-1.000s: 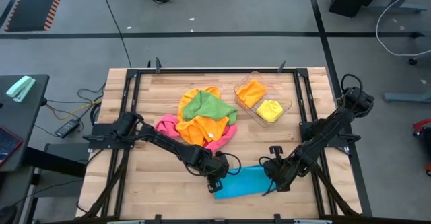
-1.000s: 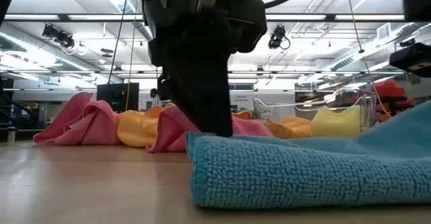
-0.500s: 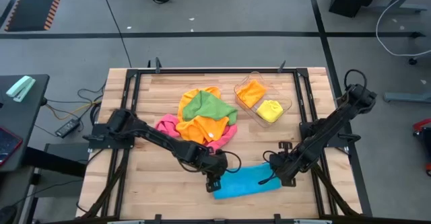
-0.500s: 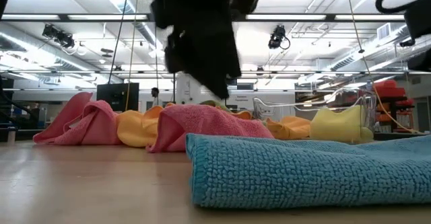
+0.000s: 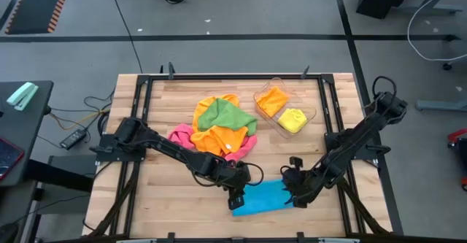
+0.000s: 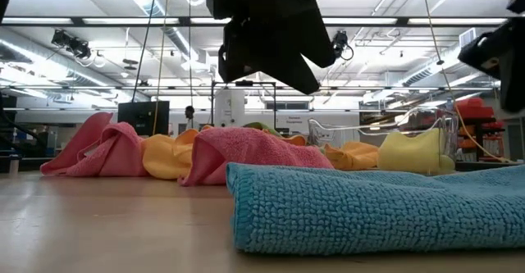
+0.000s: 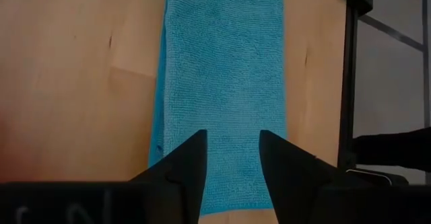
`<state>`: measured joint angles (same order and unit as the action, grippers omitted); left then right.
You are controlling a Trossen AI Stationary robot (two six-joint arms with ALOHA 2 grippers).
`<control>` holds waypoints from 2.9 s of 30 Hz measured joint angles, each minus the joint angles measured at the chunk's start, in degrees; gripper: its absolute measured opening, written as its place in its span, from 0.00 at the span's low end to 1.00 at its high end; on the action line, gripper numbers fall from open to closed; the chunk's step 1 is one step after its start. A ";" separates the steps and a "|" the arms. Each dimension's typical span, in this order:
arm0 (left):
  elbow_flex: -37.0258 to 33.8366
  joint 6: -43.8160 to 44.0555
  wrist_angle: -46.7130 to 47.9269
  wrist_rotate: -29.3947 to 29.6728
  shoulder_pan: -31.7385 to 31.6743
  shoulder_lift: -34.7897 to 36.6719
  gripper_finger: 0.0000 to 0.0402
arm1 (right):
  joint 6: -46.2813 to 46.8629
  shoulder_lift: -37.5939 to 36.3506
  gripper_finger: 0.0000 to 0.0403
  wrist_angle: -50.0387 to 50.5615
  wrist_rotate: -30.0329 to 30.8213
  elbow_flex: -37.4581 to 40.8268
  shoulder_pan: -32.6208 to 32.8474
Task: Fold microfiber towels
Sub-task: Fold the blue towel
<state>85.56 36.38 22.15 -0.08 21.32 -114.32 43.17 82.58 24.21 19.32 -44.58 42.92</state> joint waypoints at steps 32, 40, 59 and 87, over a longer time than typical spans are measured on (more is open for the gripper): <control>-0.02 5.44 2.00 -4.51 -1.26 -0.42 0.29 | 20.78 21.71 0.36 -8.16 -1.92 -7.38 -0.46; -0.02 5.46 1.89 -5.37 -1.24 -0.42 0.29 | -31.97 20.49 0.36 -4.91 4.37 -7.04 -1.33; -0.02 1.84 0.60 -9.21 -0.44 -0.42 0.28 | -54.58 5.09 0.36 -5.29 -3.10 -5.95 -8.17; -0.04 -78.59 -5.50 10.32 5.53 -8.69 0.53 | -15.42 8.16 0.37 -9.71 -1.39 -6.58 5.88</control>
<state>85.52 -42.21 16.65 10.24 26.85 -123.01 27.76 90.74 14.50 17.93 -51.15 48.80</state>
